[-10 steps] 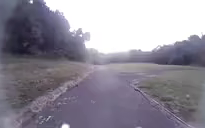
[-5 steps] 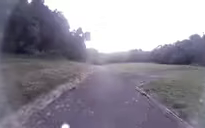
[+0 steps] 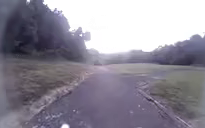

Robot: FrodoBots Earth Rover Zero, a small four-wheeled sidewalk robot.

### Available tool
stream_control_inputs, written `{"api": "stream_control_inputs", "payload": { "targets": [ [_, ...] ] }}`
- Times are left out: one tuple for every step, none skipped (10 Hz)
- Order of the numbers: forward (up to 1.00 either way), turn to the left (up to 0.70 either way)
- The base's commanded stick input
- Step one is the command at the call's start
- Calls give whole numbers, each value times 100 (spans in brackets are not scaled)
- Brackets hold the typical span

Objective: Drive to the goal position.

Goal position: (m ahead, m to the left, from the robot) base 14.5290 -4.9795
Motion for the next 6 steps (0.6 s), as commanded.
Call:
{"api": "stream_control_inputs", "payload": {
  "targets": [
    [70, 0],
    [70, 0],
    [70, 0],
    [70, 0],
    [70, 0],
    [70, 0]
  ]
}}
